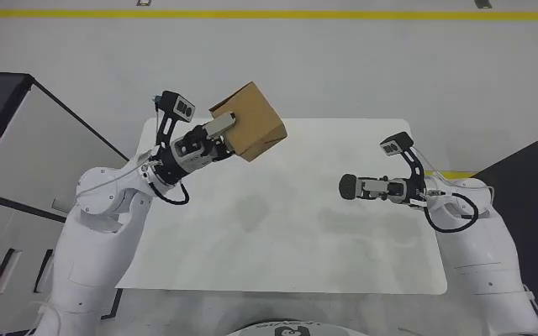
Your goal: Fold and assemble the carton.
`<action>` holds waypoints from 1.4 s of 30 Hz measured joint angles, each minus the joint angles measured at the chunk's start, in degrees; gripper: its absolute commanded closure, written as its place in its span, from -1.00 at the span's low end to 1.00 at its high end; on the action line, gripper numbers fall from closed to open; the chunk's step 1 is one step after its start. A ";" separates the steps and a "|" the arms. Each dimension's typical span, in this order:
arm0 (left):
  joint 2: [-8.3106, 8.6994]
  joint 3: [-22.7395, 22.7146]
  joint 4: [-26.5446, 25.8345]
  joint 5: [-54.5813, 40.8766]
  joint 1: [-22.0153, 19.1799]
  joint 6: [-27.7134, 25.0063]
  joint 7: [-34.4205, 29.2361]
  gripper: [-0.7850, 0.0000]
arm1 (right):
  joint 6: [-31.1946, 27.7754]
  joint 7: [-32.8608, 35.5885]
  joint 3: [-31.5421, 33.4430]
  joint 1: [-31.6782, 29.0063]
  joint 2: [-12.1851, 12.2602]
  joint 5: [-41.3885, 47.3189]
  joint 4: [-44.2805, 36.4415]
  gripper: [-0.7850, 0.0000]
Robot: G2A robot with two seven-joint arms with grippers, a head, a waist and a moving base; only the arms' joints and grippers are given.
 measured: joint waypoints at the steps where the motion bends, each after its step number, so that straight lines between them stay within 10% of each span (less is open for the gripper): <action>1: 0.00 0.00 0.00 0.00 0.00 0.00 0.00 1.00 | 0.00 0.00 0.00 0.00 0.00 0.00 0.00 -1.00; 17: -0.55 0.46 3.40 -28.97 -1.13 19.59 -4.56 1.00 | 0.00 0.00 0.00 0.00 0.00 0.00 0.00 -1.00; 26: -0.64 0.42 3.19 -28.80 -0.98 19.21 -3.53 1.00 | 0.00 0.00 0.00 0.00 0.00 0.00 0.00 -1.00; 42: -1.67 2.59 6.47 -55.14 -1.15 34.41 3.22 1.00 | 0.00 0.00 0.00 0.00 0.00 0.00 0.00 -1.00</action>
